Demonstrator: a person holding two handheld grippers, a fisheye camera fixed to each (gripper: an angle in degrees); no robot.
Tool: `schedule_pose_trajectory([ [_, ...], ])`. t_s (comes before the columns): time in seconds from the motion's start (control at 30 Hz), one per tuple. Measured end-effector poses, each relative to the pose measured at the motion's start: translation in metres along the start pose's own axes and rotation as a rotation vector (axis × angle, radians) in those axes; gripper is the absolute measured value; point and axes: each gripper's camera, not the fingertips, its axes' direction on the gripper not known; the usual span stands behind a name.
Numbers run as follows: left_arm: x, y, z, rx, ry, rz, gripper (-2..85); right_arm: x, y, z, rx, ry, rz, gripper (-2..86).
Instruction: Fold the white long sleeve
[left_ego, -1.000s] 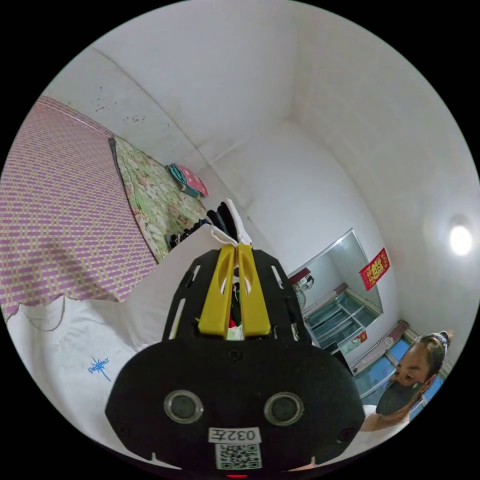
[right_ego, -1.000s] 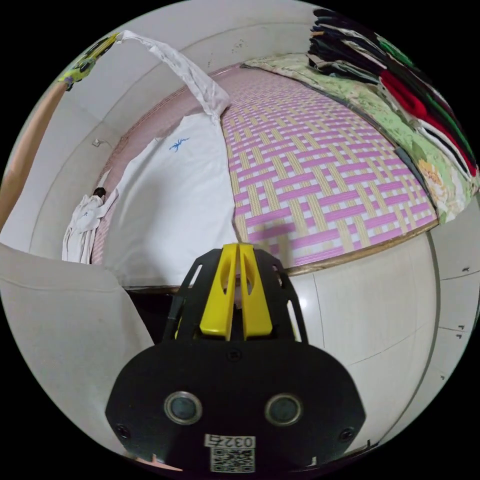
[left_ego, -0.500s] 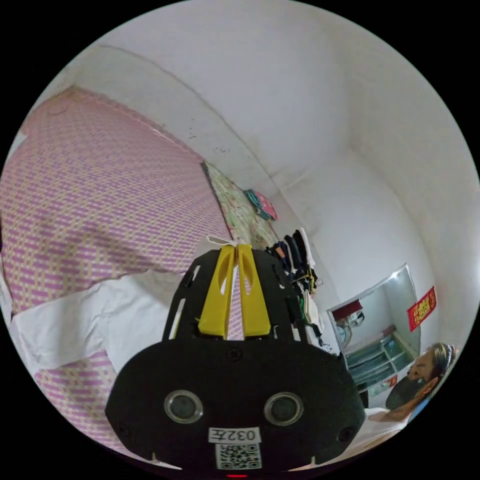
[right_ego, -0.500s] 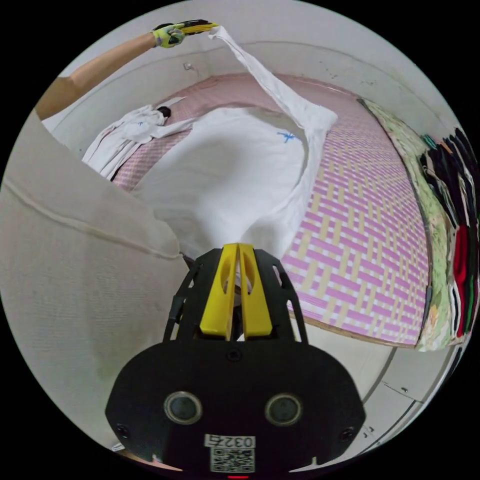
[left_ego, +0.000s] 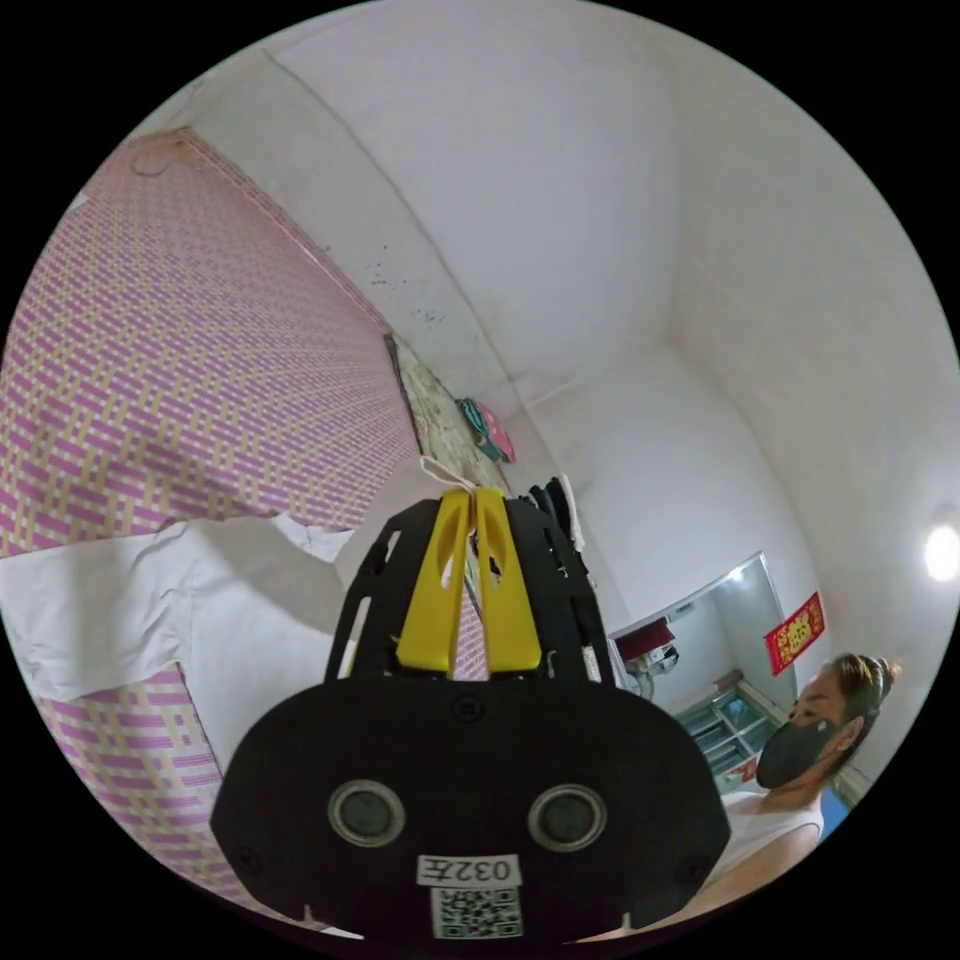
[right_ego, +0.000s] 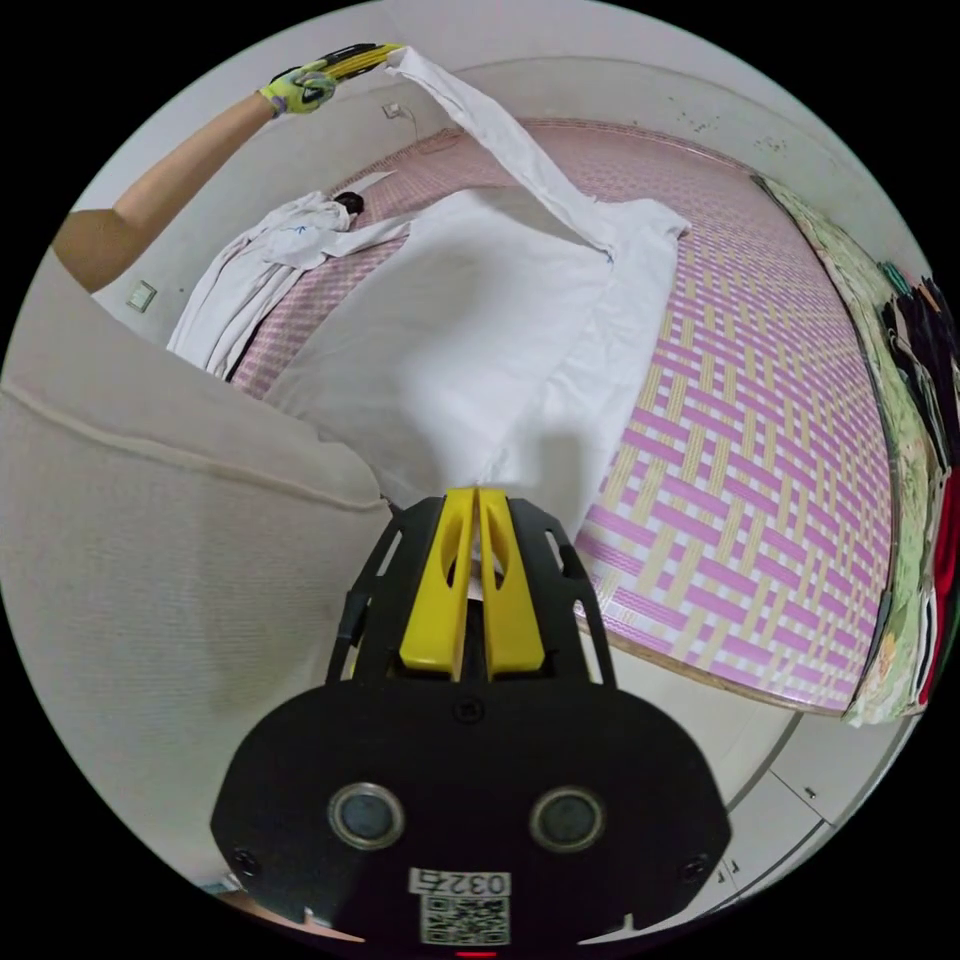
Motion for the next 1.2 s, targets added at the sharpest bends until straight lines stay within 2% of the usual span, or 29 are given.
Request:
schedule_pose_trajectory([
  [0.2,-0.008,0.01,-0.023,0.03,-0.126,-0.01,-0.9,0.004,-0.002,0.007,-0.005,-0.051,-0.005,-1.0],
  [0.33,-0.029,0.016,-0.033,0.07,-0.073,-0.079,-0.9,0.005,-0.004,0.018,-0.014,-0.061,-0.007,-1.0],
  [0.53,-0.019,0.015,-0.046,0.087,-0.094,-0.037,-0.9,0.01,-0.005,0.024,-0.012,-0.069,0.001,-1.0],
  [0.63,-0.021,0.024,-0.054,0.123,-0.042,-0.056,-0.9,0.01,-0.006,0.031,-0.024,-0.077,-0.005,-1.0],
  [0.8,-0.029,0.037,-0.065,0.147,-0.105,-0.068,-0.9,0.013,-0.009,0.044,-0.039,-0.082,0.003,-1.0],
  [0.93,-0.048,0.049,-0.076,0.211,-0.069,-0.129,-0.9,0.018,-0.013,0.064,-0.086,-0.089,0.002,-1.0],
  [1.2,-0.076,0.068,-0.072,0.098,-0.17,-0.121,-0.9,0.05,-0.006,0.074,-0.087,-0.224,0.107,-0.6],
])
